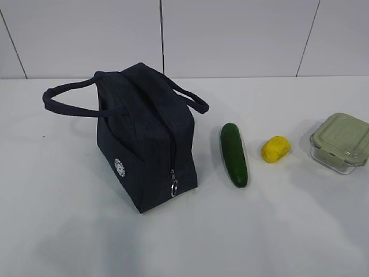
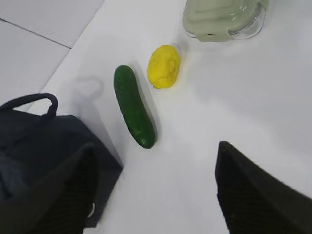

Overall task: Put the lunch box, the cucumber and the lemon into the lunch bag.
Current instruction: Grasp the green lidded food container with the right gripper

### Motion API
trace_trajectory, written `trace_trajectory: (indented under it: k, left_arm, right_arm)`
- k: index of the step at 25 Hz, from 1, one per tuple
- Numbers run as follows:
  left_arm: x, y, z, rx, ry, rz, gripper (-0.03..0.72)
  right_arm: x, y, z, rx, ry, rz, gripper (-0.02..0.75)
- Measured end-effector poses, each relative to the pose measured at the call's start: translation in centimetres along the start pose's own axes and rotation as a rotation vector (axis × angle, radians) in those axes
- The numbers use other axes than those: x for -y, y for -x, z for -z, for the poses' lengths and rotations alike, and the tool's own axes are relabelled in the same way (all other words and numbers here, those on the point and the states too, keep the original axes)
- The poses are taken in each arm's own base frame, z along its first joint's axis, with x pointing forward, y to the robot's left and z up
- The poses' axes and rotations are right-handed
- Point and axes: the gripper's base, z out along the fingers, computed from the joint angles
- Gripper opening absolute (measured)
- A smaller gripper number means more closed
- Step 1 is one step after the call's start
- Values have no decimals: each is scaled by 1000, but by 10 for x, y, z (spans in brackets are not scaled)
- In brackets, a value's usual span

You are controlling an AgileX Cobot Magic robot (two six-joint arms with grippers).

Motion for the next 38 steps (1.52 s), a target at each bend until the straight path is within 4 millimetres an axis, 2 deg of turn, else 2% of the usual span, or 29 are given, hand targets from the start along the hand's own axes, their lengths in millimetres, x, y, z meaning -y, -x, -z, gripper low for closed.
trace_trajectory:
  k: [6,10,15,20,25,28,32,38]
  left_arm:
    - [0,0,0,0,0,0,341]
    - [0,0,0,0,0,0,341]
    - [0,0,0,0,0,0,341]
    - [0,0,0,0,0,0,341]
    - [0,0,0,0,0,0,341]
    - [0,0,0,0,0,0,341]
    - [0,0,0,0,0,0,341]
    - [0,0,0,0,0,0,341]
  right_arm:
    - [2,7,-18,25,-15,-128,561]
    - [7,8,-33,-5,-60,-111,561]
    - [8,6,-41,-40,-57,-60,561]
    - [-8,8,-48,-110,58,-12,561]
    - [-22,18,-64,-192,164,25,561]
    - [-15,29,-70,-199,161,25,561]
    - [-5,43,-66,-171,178,65,561]
    - [24,64,-60,-150,211,31,561]
